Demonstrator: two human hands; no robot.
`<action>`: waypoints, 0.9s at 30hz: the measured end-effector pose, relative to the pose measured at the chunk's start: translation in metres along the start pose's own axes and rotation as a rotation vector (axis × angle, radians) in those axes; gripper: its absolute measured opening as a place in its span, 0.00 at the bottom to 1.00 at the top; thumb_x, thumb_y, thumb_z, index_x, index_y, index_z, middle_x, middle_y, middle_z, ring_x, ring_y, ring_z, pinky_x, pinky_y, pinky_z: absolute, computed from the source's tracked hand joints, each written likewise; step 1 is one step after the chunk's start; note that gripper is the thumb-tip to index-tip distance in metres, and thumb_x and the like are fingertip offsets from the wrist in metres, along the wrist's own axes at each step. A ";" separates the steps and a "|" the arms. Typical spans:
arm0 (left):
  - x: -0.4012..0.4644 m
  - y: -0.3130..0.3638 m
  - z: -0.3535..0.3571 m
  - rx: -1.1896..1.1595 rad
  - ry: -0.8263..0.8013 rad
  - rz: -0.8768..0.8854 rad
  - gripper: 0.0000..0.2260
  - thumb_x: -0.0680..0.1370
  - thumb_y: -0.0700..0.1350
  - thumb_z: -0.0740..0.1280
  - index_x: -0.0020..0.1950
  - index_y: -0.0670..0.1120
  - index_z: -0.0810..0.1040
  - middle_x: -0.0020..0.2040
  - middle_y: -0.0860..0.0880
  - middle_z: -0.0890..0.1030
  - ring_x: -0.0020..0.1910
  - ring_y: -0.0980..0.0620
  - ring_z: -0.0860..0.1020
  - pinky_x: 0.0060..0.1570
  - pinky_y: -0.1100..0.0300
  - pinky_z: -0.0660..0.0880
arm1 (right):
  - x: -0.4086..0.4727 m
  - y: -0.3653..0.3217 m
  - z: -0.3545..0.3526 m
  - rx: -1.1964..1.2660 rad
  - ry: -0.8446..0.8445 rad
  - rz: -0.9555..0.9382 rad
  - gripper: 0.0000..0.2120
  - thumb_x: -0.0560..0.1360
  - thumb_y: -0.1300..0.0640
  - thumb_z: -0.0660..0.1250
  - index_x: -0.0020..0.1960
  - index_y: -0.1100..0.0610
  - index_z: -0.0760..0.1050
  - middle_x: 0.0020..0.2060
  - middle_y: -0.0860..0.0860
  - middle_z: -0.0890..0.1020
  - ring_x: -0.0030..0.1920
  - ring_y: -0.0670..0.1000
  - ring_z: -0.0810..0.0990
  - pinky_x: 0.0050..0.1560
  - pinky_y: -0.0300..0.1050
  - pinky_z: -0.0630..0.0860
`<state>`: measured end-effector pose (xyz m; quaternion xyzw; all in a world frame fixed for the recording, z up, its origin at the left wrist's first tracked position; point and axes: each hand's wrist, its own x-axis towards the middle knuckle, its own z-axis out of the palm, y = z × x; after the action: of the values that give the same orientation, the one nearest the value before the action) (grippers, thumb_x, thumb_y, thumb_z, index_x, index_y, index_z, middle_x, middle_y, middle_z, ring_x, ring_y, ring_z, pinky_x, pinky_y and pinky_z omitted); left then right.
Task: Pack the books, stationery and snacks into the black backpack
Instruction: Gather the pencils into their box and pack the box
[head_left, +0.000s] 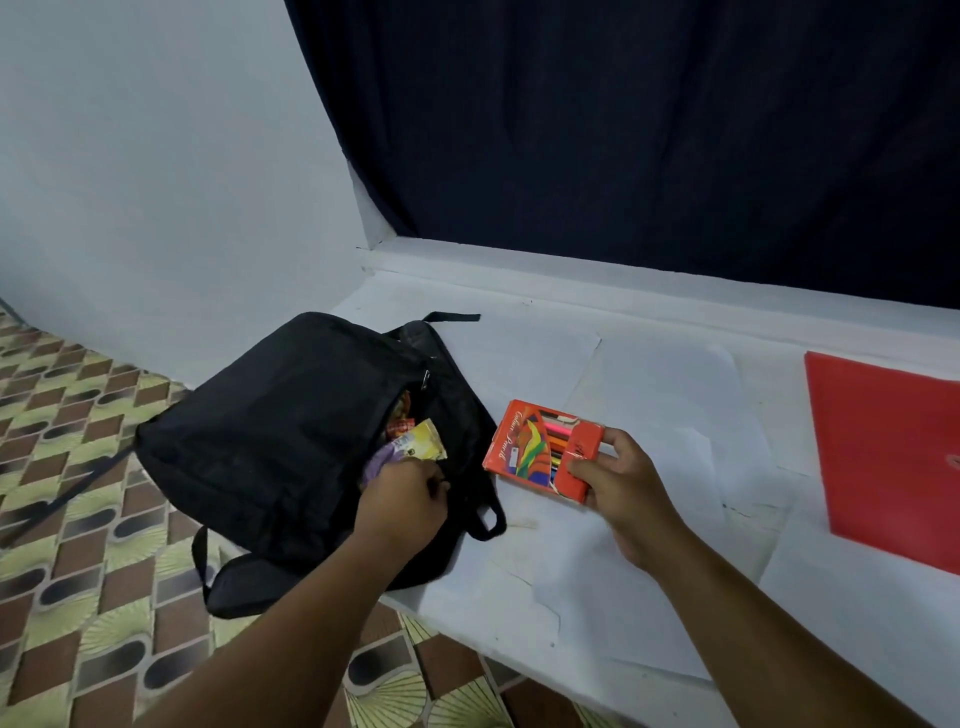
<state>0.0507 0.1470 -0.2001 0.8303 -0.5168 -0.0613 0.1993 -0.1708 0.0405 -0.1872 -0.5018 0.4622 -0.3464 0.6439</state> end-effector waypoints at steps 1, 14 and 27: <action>0.001 -0.001 -0.003 -0.031 0.044 0.024 0.07 0.78 0.45 0.64 0.43 0.47 0.80 0.38 0.49 0.81 0.45 0.48 0.79 0.58 0.53 0.75 | 0.000 0.001 0.001 -0.003 0.002 0.001 0.15 0.77 0.62 0.70 0.60 0.50 0.74 0.55 0.53 0.84 0.52 0.54 0.86 0.53 0.57 0.83; 0.037 -0.032 -0.098 -0.064 0.275 0.025 0.19 0.70 0.27 0.59 0.37 0.49 0.79 0.42 0.50 0.71 0.38 0.46 0.73 0.40 0.54 0.71 | 0.003 -0.001 0.018 -0.001 -0.035 0.008 0.13 0.78 0.63 0.69 0.59 0.51 0.73 0.53 0.52 0.85 0.49 0.52 0.86 0.49 0.51 0.84; 0.005 -0.043 -0.052 0.432 -0.133 -0.303 0.57 0.60 0.76 0.72 0.79 0.58 0.46 0.75 0.53 0.21 0.77 0.36 0.31 0.59 0.15 0.52 | 0.003 -0.006 0.038 0.017 -0.178 0.021 0.13 0.78 0.65 0.68 0.59 0.53 0.73 0.52 0.52 0.85 0.49 0.51 0.86 0.52 0.53 0.83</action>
<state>0.1045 0.1730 -0.1689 0.9156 -0.3997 -0.0335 -0.0282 -0.1337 0.0492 -0.1799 -0.5202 0.4054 -0.2976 0.6903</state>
